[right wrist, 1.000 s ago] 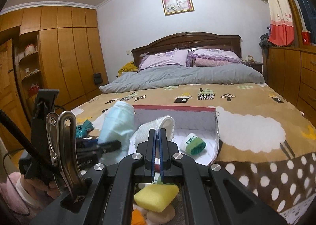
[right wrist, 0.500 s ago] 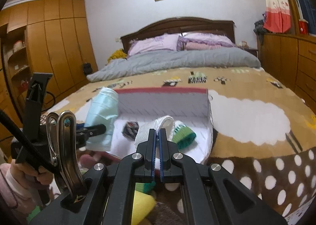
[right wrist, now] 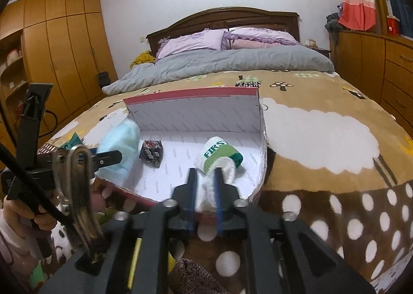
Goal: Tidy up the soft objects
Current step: 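Open both grippers to release the blue sock and towel roll in the box, then grasp the clear plastic bag with left gripper while right grasps the yellow sponge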
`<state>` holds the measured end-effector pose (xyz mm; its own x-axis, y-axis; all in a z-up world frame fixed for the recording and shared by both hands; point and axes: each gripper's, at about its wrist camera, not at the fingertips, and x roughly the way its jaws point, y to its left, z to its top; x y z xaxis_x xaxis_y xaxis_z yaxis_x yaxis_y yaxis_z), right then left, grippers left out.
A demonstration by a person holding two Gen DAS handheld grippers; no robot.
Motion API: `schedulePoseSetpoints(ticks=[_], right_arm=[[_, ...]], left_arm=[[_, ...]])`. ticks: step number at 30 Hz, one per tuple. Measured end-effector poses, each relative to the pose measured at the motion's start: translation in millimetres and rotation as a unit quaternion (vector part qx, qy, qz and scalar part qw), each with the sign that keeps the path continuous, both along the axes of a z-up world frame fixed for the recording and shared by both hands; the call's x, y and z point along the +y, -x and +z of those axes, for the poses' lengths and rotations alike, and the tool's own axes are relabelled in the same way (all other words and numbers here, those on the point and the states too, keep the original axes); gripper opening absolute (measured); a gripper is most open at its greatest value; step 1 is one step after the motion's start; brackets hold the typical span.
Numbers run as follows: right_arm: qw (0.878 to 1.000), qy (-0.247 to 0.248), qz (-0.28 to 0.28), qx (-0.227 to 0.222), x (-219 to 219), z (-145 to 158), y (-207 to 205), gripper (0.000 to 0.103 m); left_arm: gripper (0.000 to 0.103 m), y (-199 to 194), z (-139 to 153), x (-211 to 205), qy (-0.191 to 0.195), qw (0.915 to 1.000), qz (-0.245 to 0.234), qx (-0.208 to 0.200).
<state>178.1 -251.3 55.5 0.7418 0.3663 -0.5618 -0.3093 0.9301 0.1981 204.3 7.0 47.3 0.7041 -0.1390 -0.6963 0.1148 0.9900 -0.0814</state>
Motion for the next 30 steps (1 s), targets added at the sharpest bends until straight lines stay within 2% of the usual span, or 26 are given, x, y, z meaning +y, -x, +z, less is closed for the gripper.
schedulePoseSetpoints(ticks=[2,5,11,16,20,24,26,30], right_arm=[[1.000,-0.004,-0.002,-0.001,-0.3,2.6,3.0,0.031],[1.000,-0.006,-0.003,-0.001,-0.6,6.3,8.5,0.035],[1.000,-0.016,0.007,0.011,1.0,10.4,24.1,0.042],[0.999,-0.021,0.023,0.025,6.2,9.5,38.5,0.051],[0.998,-0.031,0.038,0.043,9.6,4.5,46.7,0.052],[0.997,-0.021,0.048,0.052,14.3,-2.3,54.5,0.056],[0.997,-0.016,0.054,0.055,17.1,-6.2,57.6,0.062],[0.997,0.004,0.051,0.059,21.1,-13.7,61.8,0.062]], left_arm=[[0.052,4.6,5.0,0.3,-0.002,1.0000,-0.002,-0.006],[0.056,14.5,13.3,4.5,-0.002,0.9999,-0.003,-0.015],[0.057,37.0,19.7,13.8,0.003,0.9999,-0.001,-0.015],[0.057,57.0,15.0,20.4,0.007,0.9999,-0.001,-0.007],[0.057,72.6,10.3,27.2,0.014,0.9999,0.003,-0.002],[0.057,84.8,5.8,34.1,0.015,0.9998,0.012,0.003],[0.057,91.9,2.2,37.5,0.016,0.9998,0.014,0.007],[0.057,100.5,-5.3,42.7,0.019,0.9995,0.018,0.015]])
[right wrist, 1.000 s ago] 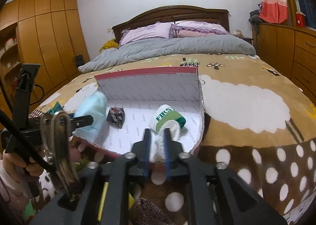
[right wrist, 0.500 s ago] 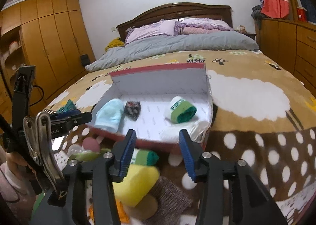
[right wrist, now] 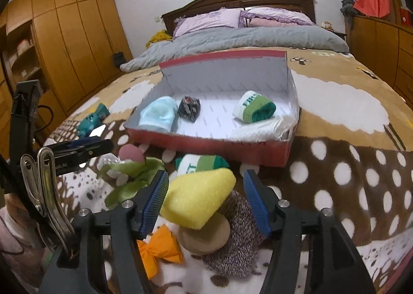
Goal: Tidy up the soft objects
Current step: 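Grasp the clear plastic bag with left gripper while right grasps the yellow sponge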
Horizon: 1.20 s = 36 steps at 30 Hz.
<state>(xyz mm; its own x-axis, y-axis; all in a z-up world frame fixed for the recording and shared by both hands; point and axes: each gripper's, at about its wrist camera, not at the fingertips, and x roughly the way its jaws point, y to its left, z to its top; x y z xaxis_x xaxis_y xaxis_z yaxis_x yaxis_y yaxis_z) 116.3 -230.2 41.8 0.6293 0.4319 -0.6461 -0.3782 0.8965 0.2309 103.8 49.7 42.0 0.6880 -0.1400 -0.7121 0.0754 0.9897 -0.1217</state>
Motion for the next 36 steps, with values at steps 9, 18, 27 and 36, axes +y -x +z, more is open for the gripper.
schedulePoseSetpoints(ticks=[9,18,27,36], right_arm=[[1.000,0.007,0.007,-0.002,5.3,-2.5,3.5,0.044],[0.999,-0.001,0.008,-0.031,6.1,9.7,13.5,0.040],[0.999,-0.010,0.014,-0.046,8.6,19.2,19.7,0.040],[0.998,-0.018,0.014,-0.061,7.6,29.2,24.3,0.040]], left_arm=[[0.055,5.8,-21.6,9.1,0.021,0.9994,0.011,0.026],[0.036,10.4,-31.9,13.3,0.049,0.9979,0.007,0.043],[0.028,16.6,-41.0,4.8,0.051,0.9967,-0.014,0.062],[0.011,28.5,-24.9,-0.1,0.049,0.9975,-0.032,0.040]])
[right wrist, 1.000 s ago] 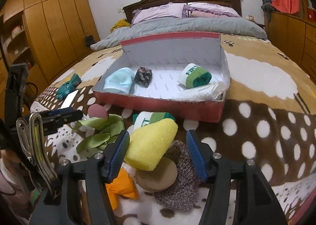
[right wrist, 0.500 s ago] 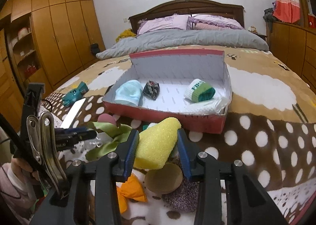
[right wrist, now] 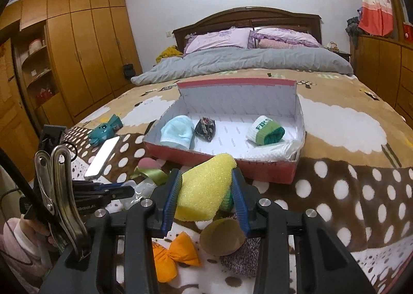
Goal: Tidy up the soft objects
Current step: 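Grasp the clear plastic bag with left gripper while right grasps the yellow sponge, then carry the plastic bag and yellow sponge with both grippers over the box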
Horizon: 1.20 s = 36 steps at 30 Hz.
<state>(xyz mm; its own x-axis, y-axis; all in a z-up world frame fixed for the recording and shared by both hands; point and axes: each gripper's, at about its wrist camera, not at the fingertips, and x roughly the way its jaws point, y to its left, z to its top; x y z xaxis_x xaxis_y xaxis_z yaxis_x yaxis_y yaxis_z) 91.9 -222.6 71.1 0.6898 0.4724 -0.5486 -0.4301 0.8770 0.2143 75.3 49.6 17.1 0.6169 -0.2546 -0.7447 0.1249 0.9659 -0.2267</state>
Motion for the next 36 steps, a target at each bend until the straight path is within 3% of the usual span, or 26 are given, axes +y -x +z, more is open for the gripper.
schedulePoseSetpoints(ticks=[13,36], right_arm=[[1.000,-0.005,0.001,-0.020,0.0,12.1,0.5,0.040],[0.999,-0.005,-0.012,-0.046,7.3,26.9,-33.0,0.040]], left_arm=[[0.011,9.2,57.6,-12.3,-0.003,0.9970,-0.019,-0.075],[0.011,-68.9,86.8,-33.5,-0.017,0.9934,-0.008,-0.113]])
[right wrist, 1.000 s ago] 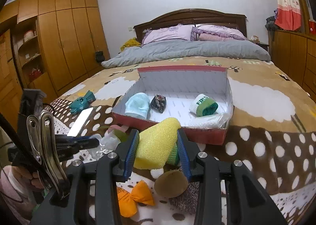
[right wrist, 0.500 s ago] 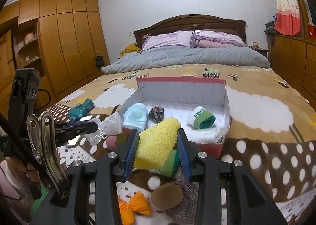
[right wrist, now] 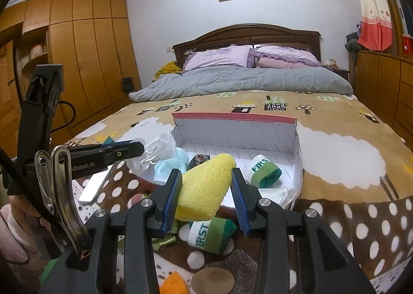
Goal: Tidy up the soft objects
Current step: 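Carry the plastic bag and yellow sponge with both grippers over the box, then open both grippers to drop the plastic bag and yellow sponge into the box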
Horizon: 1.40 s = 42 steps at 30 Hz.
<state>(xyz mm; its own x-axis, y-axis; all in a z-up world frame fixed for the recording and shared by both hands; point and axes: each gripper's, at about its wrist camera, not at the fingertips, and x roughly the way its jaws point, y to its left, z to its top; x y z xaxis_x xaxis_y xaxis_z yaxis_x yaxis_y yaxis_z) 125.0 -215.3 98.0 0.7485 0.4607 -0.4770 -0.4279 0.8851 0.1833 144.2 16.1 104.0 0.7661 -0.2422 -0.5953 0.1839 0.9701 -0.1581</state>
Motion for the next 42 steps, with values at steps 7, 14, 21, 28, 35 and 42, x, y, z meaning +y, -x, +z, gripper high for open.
schedulePoseSetpoints(ticks=[7,14,21,28,35,42], right_arm=[[1.000,0.012,-0.008,-0.005,6.1,-2.6,-11.5,0.040],[1.000,0.027,-0.012,0.003,16.7,-13.5,-34.0,0.040],[0.999,0.035,-0.010,0.022,22.5,-29.1,-54.0,0.040],[0.998,0.043,-0.009,0.040,26.0,-41.4,-66.5,0.040],[0.998,0.044,-0.003,0.054,26.8,-49.1,-68.0,0.042],[0.998,0.036,-0.009,0.060,25.0,-47.9,-69.9,0.055]], left_arm=[[0.011,-32.6,-6.1,-5.9,-0.011,0.9999,0.012,0.003],[0.011,-73.5,-21.6,-12.6,-0.016,0.9995,0.021,0.020],[0.011,-105.9,-42.0,-17.3,-0.024,0.9985,0.029,0.041],[0.011,-128.7,-56.1,-19.6,-0.026,0.9974,0.036,0.056],[0.017,-136.4,-63.0,-19.3,-0.029,0.9969,0.042,0.060],[0.040,-131.7,-58.8,-15.1,-0.032,0.9968,0.047,0.057]])
